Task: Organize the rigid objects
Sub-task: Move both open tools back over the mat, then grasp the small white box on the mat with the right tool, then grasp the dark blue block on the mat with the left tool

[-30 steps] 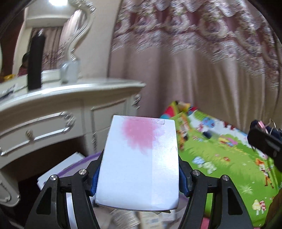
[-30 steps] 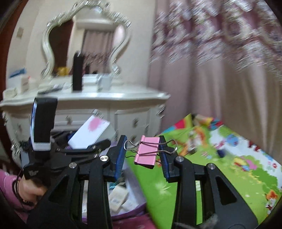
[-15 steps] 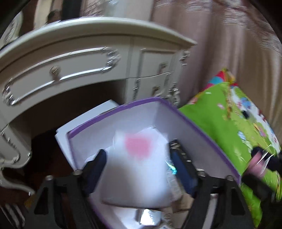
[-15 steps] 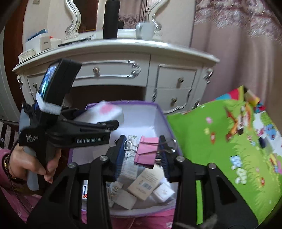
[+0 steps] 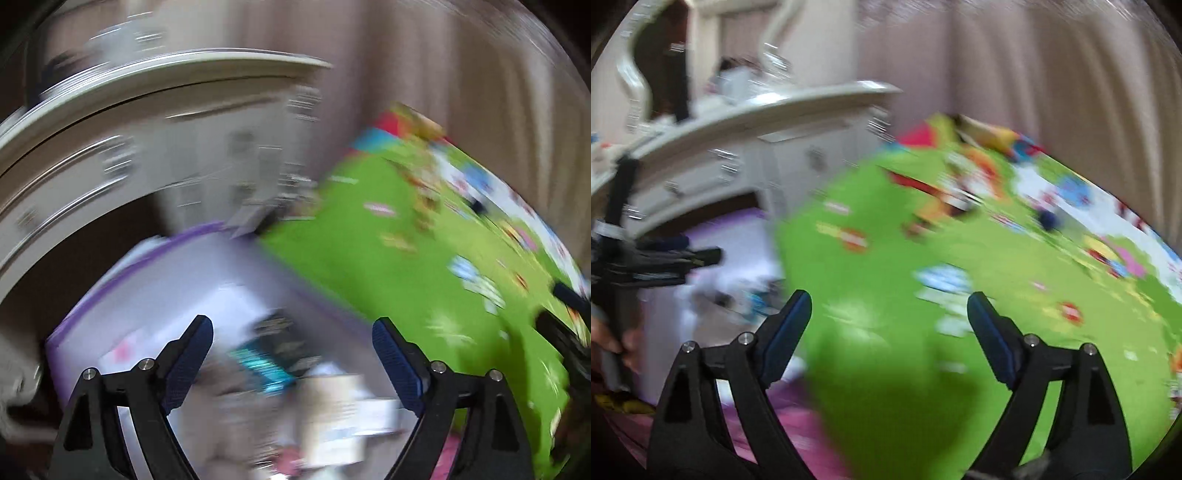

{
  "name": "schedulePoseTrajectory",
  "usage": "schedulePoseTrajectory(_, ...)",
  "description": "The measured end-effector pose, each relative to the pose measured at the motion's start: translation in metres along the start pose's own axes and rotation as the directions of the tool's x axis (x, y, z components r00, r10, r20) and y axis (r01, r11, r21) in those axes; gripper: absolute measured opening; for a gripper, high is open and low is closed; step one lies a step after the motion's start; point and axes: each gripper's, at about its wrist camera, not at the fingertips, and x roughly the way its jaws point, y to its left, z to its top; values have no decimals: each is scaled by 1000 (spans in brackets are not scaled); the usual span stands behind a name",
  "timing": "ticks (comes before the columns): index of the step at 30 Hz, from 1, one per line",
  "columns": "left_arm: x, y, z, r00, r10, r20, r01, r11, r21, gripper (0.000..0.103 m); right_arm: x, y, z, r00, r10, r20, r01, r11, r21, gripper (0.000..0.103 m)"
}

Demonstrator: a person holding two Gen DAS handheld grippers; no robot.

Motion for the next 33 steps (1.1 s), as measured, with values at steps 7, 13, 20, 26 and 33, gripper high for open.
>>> schedulePoseTrajectory(7,97,-150,53,986,-84,-143,118,961,252,91,58,-149,-15,972,-130,-194,163,972,169,89)
schedulePoseTrajectory(13,156,-211,75,982,-71,-177,115,961,252,101,111,-233,-8,942,-186,-278,252,941,224,89)
schedulePoseTrajectory(20,159,-212,71,989,-76,-127,104,968,229,103,172,-285,35,943,-176,-282,232,957,176,93)
schedulePoseTrajectory(26,157,-212,72,990,-66,-124,93,971,220,103,235,-302,86,955,-129,-266,148,988,54,93)
schedulePoseTrajectory(33,166,-220,83,986,-18,-168,47,984,171,103,219,-296,78,969,-37,-243,57,996,73,39)
